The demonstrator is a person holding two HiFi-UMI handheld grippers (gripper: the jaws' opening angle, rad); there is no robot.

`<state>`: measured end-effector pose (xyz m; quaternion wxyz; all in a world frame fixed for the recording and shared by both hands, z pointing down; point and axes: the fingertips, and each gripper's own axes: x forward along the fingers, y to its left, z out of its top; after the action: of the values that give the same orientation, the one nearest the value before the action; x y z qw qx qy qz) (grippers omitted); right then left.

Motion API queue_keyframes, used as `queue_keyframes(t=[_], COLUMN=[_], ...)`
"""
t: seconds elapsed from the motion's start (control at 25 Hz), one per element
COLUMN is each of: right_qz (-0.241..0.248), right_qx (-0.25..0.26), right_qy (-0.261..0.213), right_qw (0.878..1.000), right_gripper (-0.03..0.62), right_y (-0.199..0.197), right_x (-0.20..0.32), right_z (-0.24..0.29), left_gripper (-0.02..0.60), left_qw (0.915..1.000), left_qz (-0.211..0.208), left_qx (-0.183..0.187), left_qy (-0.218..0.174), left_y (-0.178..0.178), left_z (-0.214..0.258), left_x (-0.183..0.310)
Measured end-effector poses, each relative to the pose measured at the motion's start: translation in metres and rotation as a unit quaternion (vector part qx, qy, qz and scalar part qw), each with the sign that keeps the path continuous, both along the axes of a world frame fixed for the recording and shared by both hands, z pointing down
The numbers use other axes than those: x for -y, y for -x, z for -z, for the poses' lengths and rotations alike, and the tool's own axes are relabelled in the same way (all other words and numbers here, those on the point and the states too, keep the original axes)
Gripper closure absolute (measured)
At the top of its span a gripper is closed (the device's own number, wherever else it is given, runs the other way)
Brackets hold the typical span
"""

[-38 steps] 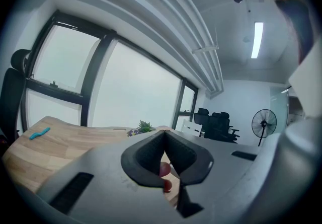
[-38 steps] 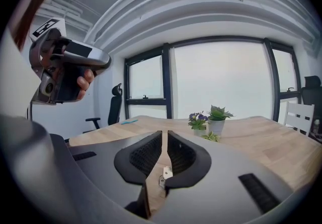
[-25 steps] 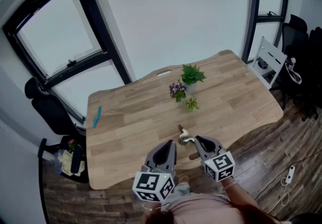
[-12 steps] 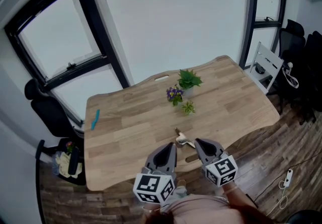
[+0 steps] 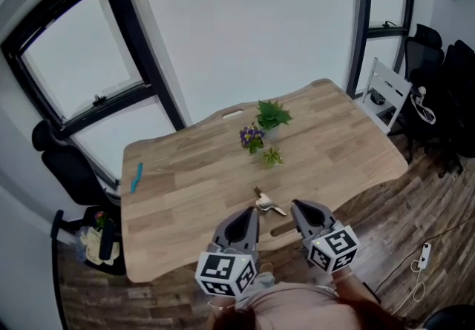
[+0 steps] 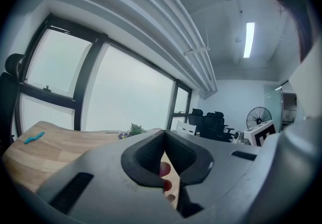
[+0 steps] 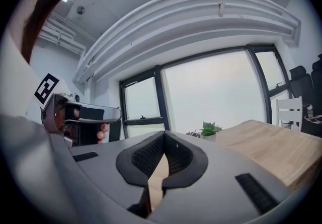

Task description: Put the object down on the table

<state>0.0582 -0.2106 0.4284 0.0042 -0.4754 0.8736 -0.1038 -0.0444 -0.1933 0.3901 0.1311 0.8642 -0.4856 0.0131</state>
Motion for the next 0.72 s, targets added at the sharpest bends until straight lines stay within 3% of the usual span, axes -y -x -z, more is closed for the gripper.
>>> queue_keyframes(t=[0.72], right_qz=[-0.033], right_qx=[0.015], right_qy=[-0.041], right_qw=[0.998], right_gripper=[0.594], right_y=[-0.008], right_x=[-0.003], right_z=[0.015], left_gripper=[0.58], left_qw=[0.9999], left_qz=[-0.008], left_qx=[0.007], left_qy=[0.011], left_y=[0.008], left_z=[-0.01], left_x=[-0.002])
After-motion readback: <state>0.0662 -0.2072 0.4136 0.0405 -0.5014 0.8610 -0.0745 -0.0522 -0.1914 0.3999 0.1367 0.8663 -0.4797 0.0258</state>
